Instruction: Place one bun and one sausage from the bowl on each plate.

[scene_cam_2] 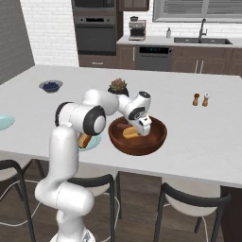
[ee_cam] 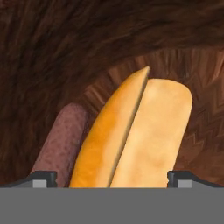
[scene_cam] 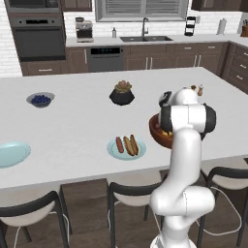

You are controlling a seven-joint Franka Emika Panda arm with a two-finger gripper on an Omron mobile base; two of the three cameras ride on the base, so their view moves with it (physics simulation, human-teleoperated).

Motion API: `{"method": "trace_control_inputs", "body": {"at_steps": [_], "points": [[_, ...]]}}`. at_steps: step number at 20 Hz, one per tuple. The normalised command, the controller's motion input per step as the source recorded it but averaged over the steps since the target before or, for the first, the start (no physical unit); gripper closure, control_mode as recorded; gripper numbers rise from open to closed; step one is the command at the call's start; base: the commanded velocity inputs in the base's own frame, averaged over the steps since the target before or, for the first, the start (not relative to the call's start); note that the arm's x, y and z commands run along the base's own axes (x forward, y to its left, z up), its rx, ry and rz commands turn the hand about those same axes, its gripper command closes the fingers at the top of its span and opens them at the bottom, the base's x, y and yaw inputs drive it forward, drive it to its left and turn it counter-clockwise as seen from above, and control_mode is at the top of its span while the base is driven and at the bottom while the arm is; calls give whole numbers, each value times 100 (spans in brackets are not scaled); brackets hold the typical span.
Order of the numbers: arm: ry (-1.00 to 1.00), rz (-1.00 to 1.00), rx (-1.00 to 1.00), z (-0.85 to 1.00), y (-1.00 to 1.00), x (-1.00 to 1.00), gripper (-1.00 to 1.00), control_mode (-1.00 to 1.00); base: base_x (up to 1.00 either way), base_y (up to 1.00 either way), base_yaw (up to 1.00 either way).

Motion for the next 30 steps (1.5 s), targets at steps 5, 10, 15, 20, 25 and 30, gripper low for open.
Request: {"method": "trace_control_inputs", "body": {"at_steps": [5,10,15,20,25,30], "points": [[5,0,0,-24,-3,13,-100,-100,0,0,0],[3,0,0,-25,-1,0,100,-100,0,0,0],[2,0,0,-24,0,0,100,-100,0,0,0],[0,0,0,-4,0,-1,100,-100,0,0,0],[0,0,0,56,-2,-29,100,-100,0,0,0],[0,0,0,61,0,-44,100,-100,0,0,0]]}}
